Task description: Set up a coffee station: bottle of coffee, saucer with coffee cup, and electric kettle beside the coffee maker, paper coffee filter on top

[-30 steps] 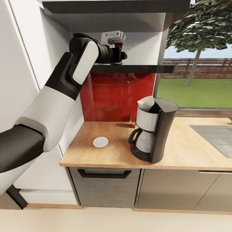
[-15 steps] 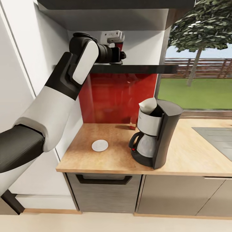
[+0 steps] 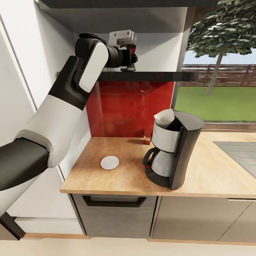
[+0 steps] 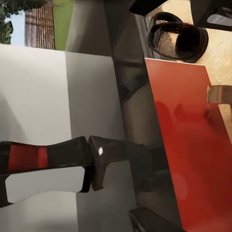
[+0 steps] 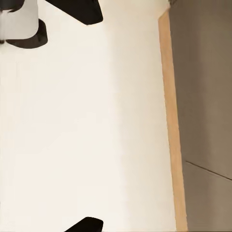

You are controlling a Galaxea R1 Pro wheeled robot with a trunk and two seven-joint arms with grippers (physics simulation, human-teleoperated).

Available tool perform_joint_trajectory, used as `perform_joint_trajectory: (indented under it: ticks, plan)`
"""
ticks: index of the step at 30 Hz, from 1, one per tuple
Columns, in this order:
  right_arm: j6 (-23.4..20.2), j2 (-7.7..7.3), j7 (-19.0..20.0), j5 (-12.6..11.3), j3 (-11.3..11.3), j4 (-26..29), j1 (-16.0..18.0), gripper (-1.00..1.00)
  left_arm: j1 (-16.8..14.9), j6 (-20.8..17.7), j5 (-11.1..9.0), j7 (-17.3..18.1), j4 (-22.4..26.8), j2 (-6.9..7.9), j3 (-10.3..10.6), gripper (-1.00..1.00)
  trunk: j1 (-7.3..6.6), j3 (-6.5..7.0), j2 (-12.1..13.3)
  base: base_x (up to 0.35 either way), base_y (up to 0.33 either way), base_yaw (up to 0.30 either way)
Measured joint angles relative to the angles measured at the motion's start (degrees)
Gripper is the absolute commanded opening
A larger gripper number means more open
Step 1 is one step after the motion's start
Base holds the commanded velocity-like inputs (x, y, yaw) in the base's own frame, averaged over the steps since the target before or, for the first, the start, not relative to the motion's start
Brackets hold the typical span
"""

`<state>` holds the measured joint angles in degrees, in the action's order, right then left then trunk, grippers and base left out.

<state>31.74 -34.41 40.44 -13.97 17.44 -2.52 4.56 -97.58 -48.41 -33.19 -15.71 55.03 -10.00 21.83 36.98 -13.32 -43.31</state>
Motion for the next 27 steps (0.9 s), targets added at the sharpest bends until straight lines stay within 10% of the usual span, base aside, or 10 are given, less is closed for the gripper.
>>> perform_joint_trajectory:
  ticks: [7,10,13,27]
  plan:
    - [6.0,9.12,-9.2,12.2,-0.4,0.0,-2.8,1.00,0.0,0.0,0.0,0.0,0.4,0.00,0.0,1.00,0.00,0.00,0.0,0.000,0.000,0.000]
    - [6.6,13.91,-20.3,25.7,-0.6,0.0,-3.1,1.00,0.0,0.0,0.0,0.0,0.4,0.00,0.0,1.00,-0.01,0.00,0.0,0.078,0.000,0.000]
    - [6.7,15.26,-25.2,32.6,-0.3,0.0,-3.1,1.00,0.0,0.0,0.0,0.0,0.4,0.00,0.0,1.00,-0.02,0.00,0.0,0.214,0.000,0.000]
    - [6.7,15.74,-26.9,35.2,-0.2,0.0,-3.2,1.00,0.0,0.0,0.0,-2.0,2.0,0.00,0.0,1.00,0.00,0.00,0.0,0.112,0.000,0.000]
